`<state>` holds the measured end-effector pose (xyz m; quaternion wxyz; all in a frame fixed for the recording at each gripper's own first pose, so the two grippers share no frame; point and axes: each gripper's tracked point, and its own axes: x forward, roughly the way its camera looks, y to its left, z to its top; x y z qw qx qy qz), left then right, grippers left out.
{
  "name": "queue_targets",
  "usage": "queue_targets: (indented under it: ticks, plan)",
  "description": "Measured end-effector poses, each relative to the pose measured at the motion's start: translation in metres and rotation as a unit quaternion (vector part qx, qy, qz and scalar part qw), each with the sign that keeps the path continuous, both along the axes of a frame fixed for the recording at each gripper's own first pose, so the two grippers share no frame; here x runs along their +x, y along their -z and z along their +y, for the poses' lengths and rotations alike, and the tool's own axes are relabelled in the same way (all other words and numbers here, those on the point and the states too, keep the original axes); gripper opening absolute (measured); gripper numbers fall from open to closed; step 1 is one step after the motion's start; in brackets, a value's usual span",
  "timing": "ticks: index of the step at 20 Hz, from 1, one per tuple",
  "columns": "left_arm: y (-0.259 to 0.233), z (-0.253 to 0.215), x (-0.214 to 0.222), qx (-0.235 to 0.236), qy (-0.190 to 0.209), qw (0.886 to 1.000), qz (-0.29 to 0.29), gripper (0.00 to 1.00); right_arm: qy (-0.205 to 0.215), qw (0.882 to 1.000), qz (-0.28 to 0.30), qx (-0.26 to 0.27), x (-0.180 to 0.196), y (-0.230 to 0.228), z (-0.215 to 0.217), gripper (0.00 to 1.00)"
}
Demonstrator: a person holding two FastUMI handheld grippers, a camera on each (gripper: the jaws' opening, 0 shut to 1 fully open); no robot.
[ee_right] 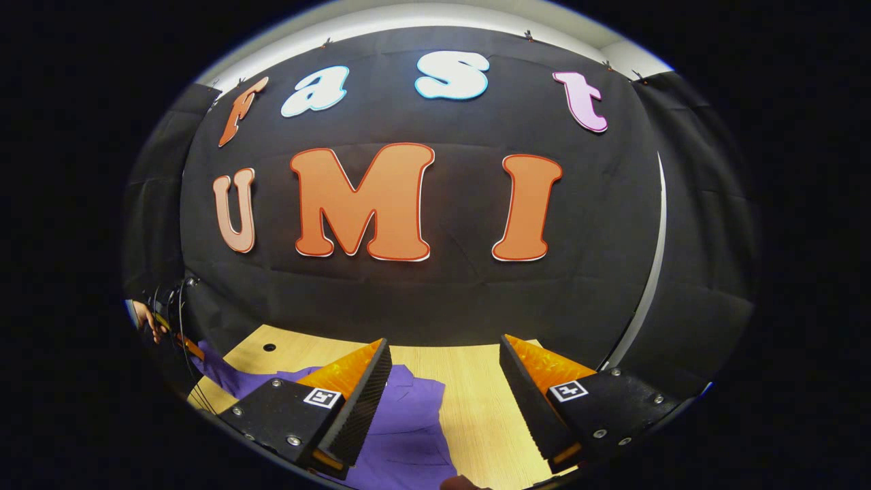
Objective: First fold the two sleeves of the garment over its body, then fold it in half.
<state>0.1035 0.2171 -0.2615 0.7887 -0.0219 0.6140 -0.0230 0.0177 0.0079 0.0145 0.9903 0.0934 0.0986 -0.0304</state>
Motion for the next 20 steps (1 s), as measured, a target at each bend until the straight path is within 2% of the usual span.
queue_targets:
  ticks: [2, 3, 4, 5, 6, 7, 8, 15, 20]
  plan:
    - [-0.012, -0.033, 0.010, 0.001, 0.021, 1.000, -0.015, 0.03, -0.009, 1.000, 0.002, 0.001, 0.001, 0.004, -0.002, 0.95]
    - [-0.021, -0.048, 0.013, -0.003, 0.030, 0.999, -0.021, 0.03, -0.014, 1.000, 0.002, -0.001, 0.001, 0.007, -0.003, 1.00]
    - [-0.030, -0.064, 0.016, -0.009, 0.038, 0.999, -0.025, 0.03, -0.014, 1.000, 0.001, -0.004, 0.001, 0.009, -0.006, 0.95]
    - [-0.037, -0.082, 0.018, -0.015, 0.049, 0.998, -0.031, 0.02, -0.017, 1.000, 0.001, -0.006, 0.000, 0.012, -0.010, 0.95]
    - [-0.043, -0.099, 0.023, -0.016, 0.062, 0.997, -0.036, 0.02, -0.017, 1.000, 0.001, -0.008, 0.000, 0.014, -0.014, 1.00]
    - [-0.049, -0.119, 0.024, -0.018, 0.075, 0.996, -0.042, 0.03, -0.019, 1.000, 0.000, -0.009, 0.000, 0.016, -0.017, 0.95]
    - [-0.054, -0.139, 0.027, -0.019, 0.087, 0.995, -0.046, 0.03, -0.020, 1.000, -0.001, -0.008, -0.002, 0.018, -0.021, 0.95]
    - [-0.069, -0.279, 0.029, -0.045, 0.167, 0.983, -0.053, 0.03, -0.009, 1.000, -0.001, 0.029, -0.010, 0.034, -0.062, 0.95]
    - [-0.061, -0.369, 0.022, -0.061, 0.217, 0.973, -0.044, 0.03, 0.006, 0.999, 0.006, 0.046, -0.016, 0.051, -0.087, 0.95]
